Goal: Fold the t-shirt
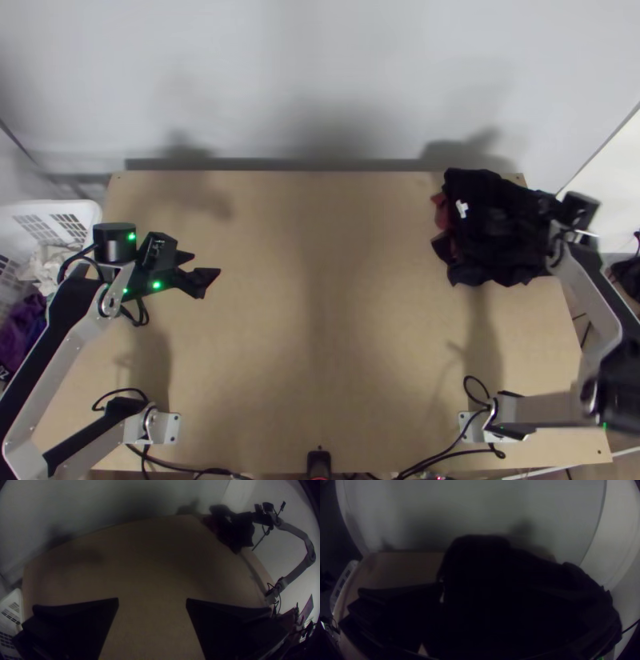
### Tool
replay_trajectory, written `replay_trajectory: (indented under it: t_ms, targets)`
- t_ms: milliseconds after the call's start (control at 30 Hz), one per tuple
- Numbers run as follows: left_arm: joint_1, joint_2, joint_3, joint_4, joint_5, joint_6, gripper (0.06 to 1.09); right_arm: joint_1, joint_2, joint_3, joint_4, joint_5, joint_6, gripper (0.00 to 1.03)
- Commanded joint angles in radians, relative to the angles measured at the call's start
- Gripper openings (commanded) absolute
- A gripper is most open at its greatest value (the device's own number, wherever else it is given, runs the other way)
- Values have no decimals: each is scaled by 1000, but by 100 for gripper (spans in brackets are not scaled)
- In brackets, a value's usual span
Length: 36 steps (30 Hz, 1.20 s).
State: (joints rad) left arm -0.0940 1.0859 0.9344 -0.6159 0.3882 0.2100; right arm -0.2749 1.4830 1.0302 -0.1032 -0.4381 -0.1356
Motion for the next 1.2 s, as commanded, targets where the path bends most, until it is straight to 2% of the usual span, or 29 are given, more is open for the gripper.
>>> replay_trajectory:
  t_ms: [0, 167, 200, 267, 333, 367, 500, 567, 667, 767, 833, 933, 967, 1033, 1167]
  targets:
    - [-9, -20, -28, 4, 1, 5, 104, 32, -237, 88, -167, -14, -7, 99]
    - [-12, -57, -37, 4, 1, -1, 104, 43, -377, 76, -190, 6, 4, 99]
    - [-12, -72, -37, 5, 1, -4, 104, 52, -408, 56, -184, 59, -2, 99]
    - [-23, -115, -32, 8, -5, 0, 104, 117, -497, -25, -112, 220, -50, 99]
    - [-42, -181, -57, 65, -86, -8, 104, 192, -610, -150, 42, 409, -125, 99]
    - [-42, -219, -78, 100, -109, -8, 104, 224, -667, -214, 105, 461, -148, 99]
    - [-44, -426, -252, 335, -255, 34, 104, 310, -869, -437, 246, 605, -177, 99]
    - [-61, -534, -347, 435, -275, 58, 104, 364, -969, -519, 266, 662, -182, 99]
    - [-75, -641, -457, 478, -282, 120, 104, 431, -1107, -624, 267, 748, -208, 99]
    - [-76, -822, -565, 516, -290, 177, 104, 456, -1254, -725, 267, 800, -243, 99]
    - [-84, -959, -628, 513, -288, 198, 104, 436, -1342, -765, 275, 802, -282, 99]
    - [-87, -1090, -707, 495, -285, 241, 104, 445, -1471, -897, 369, 800, -421, 99]
    - [-84, -1089, -715, 476, -287, 261, 104, 453, -1489, -930, 382, 800, -437, 99]
    - [-76, -1090, -741, 482, -285, 269, 104, 462, -1488, -932, 353, 800, -410, 99]
    - [-87, -1090, -816, 538, -284, 258, 104, 445, -1486, -935, 273, 802, -294, 99]
